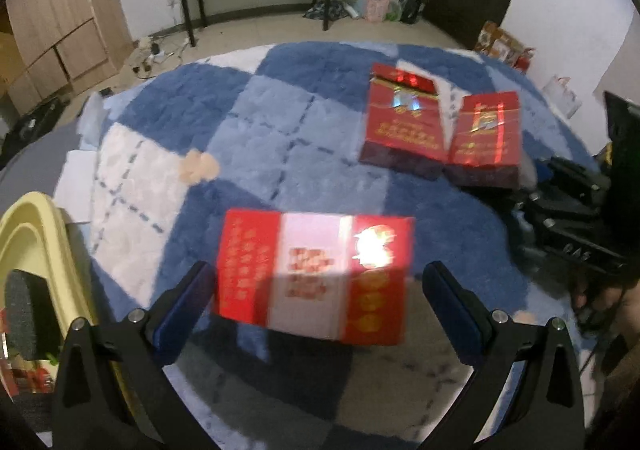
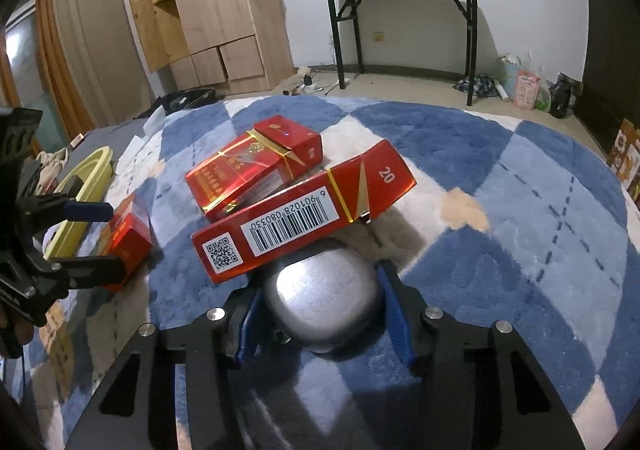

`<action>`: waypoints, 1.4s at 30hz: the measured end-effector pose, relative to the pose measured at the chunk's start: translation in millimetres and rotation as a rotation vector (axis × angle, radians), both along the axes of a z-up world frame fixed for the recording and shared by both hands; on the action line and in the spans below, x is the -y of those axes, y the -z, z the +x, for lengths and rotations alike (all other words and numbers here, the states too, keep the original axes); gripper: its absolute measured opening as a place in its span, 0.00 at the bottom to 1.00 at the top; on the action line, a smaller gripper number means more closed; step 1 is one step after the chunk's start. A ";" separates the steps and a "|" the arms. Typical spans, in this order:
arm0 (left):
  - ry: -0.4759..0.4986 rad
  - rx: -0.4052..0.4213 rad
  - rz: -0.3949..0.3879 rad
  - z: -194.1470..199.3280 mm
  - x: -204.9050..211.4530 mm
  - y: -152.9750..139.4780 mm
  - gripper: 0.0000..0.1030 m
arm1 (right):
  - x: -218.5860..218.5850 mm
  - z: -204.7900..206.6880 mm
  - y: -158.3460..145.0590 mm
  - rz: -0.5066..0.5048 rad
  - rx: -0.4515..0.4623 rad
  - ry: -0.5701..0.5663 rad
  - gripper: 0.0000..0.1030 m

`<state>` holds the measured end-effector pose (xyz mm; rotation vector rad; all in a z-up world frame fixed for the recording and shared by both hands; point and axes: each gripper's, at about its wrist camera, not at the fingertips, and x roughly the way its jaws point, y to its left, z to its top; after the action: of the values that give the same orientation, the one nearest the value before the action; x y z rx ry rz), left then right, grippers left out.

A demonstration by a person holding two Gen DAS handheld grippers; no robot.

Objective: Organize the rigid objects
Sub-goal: 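Grasp a red-and-white box with the left tool while the right tool grasps the grey round case, then carry both held items into the yellow tray and open both tools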

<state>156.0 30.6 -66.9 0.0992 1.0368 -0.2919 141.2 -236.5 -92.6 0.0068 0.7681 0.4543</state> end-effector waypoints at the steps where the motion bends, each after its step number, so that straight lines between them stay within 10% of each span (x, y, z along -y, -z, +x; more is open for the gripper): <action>1: -0.011 -0.011 -0.013 1.0 -4.0 1.0 1.00 | 0.0 0.1 0.2 0.001 -0.001 0.000 0.51; 7: -0.029 -0.097 -0.116 6.8 -19.7 14.8 1.00 | 2.9 2.4 1.8 0.009 -0.005 0.001 0.51; 16: -0.054 0.007 -0.073 -7.9 -7.1 8.9 0.91 | 7.7 1.1 1.6 0.032 -0.001 0.000 0.50; 30: -0.108 0.236 -0.065 -84.5 -68.4 -139.5 0.91 | 53.8 -69.8 -61.9 -0.043 0.000 0.099 0.50; 42: -0.423 0.265 -0.043 -118.5 -225.9 -156.5 0.91 | -87.2 -127.2 -150.8 0.053 0.119 -0.191 0.50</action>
<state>37.5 256.5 89.6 -0.1179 0.7643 0.0833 14.0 -149.2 58.2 -0.0442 0.6418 0.6507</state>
